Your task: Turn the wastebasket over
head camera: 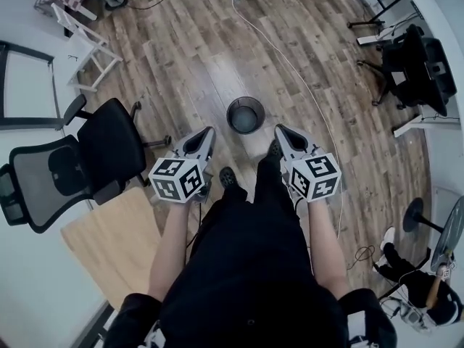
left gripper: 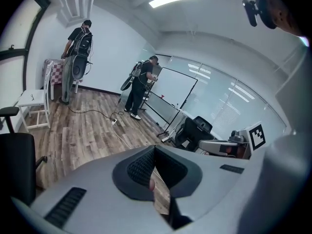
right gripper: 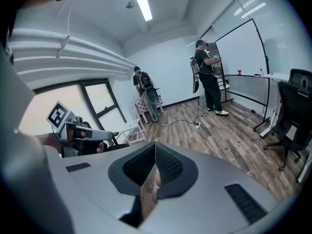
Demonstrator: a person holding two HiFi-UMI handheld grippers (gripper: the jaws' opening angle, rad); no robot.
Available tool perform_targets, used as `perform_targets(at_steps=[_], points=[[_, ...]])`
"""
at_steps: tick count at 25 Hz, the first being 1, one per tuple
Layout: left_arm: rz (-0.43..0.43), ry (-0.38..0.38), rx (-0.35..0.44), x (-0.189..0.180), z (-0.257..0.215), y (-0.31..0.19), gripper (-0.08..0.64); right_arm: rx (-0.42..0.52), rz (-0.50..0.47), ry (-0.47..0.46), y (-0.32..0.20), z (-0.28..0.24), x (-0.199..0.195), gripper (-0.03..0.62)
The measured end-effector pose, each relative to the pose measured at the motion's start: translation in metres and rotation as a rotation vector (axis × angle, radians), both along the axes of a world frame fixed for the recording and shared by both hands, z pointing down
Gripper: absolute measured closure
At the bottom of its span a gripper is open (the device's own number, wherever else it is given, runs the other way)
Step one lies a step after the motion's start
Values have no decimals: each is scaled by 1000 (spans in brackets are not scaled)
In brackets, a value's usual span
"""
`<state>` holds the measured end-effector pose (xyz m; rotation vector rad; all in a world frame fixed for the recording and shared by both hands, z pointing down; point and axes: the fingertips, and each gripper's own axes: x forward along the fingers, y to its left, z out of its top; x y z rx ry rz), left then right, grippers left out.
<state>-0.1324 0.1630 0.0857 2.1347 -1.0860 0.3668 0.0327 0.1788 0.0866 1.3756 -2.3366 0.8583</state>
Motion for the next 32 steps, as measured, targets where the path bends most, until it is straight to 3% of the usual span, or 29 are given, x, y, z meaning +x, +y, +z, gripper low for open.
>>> perform_targets(at_steps=[13, 18, 24, 32], points=[[-103, -31, 14, 85, 4, -45, 543, 11, -191, -48, -61, 10, 49, 560], [-182, -27, -49, 100, 25, -39, 543, -25, -242, -55, -73, 31, 60, 560], [-207, -12, -141, 115, 53, -31, 543, -80, -241, -73, -72, 60, 67, 560], [-184, 6, -199, 120, 109, -63, 543, -96, -167, -70, -90, 103, 57, 560]])
